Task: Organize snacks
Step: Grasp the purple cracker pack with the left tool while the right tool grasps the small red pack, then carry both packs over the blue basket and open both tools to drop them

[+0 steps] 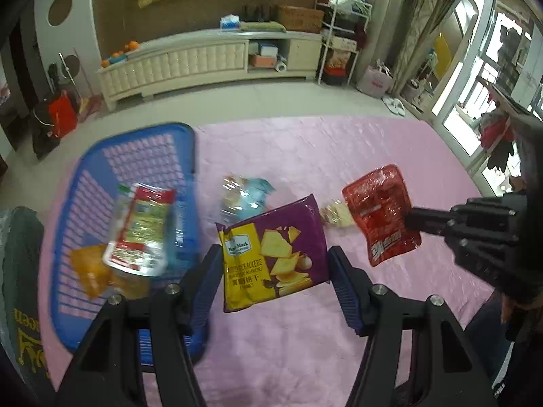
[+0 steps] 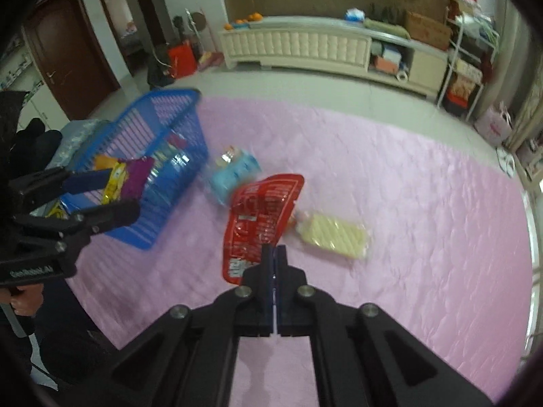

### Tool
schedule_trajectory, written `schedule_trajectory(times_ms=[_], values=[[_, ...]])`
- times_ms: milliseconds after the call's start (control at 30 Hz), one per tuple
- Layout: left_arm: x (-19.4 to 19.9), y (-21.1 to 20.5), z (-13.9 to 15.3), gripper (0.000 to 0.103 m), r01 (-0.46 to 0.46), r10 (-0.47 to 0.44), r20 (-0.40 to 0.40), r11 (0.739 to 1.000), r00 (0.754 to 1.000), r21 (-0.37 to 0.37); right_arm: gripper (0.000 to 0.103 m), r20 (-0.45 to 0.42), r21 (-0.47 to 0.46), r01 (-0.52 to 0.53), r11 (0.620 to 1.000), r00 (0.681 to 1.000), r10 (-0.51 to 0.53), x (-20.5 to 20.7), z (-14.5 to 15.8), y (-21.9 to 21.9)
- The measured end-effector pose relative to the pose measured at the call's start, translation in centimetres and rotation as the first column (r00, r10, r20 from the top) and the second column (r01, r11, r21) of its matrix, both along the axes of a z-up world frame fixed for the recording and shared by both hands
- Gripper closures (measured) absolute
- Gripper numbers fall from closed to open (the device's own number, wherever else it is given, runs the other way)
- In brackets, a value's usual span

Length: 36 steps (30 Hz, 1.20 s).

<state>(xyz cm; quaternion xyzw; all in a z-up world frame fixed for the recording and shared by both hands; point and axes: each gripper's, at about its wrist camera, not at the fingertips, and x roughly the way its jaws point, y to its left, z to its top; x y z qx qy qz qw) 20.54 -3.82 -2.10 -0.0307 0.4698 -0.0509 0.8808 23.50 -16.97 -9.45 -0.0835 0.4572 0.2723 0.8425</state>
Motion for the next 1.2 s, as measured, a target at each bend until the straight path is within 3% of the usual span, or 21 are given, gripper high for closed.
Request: schedule_trajectory(times_ms=[200,467,833,1200], values=[[-0.4,4.4,1.1,0.043,-0.04,0.04,0.039,0.999,0.998,0.019,0.1,0.06,0.02,-0.059,0.998,0.997,0.057,-0.1,3.4,4.1],[-1.3,9.8,1.6,0.043,-0.084,0.082,0.053,0.996,0.995,0.041,0.1,0.093,0.008,-0.148,0.989,0.985,0.146,-0.2,4.9,10.3],[0.5,15.0,-0.7,0.043,-0.105,0.105,-0.001,0.992,0.994,0.065,0.1,0.076,-0.05,-0.211,0.976,0.974,0.214,2.0,3.5,17.9],[3.1,15.9,-3.4,0.043,-0.082,0.087,-0.052,0.993,0.995,0.09,0.1,0.023,-0.114,-0.217,0.97,0.975,0.221,4.3,0.6,21.2]])
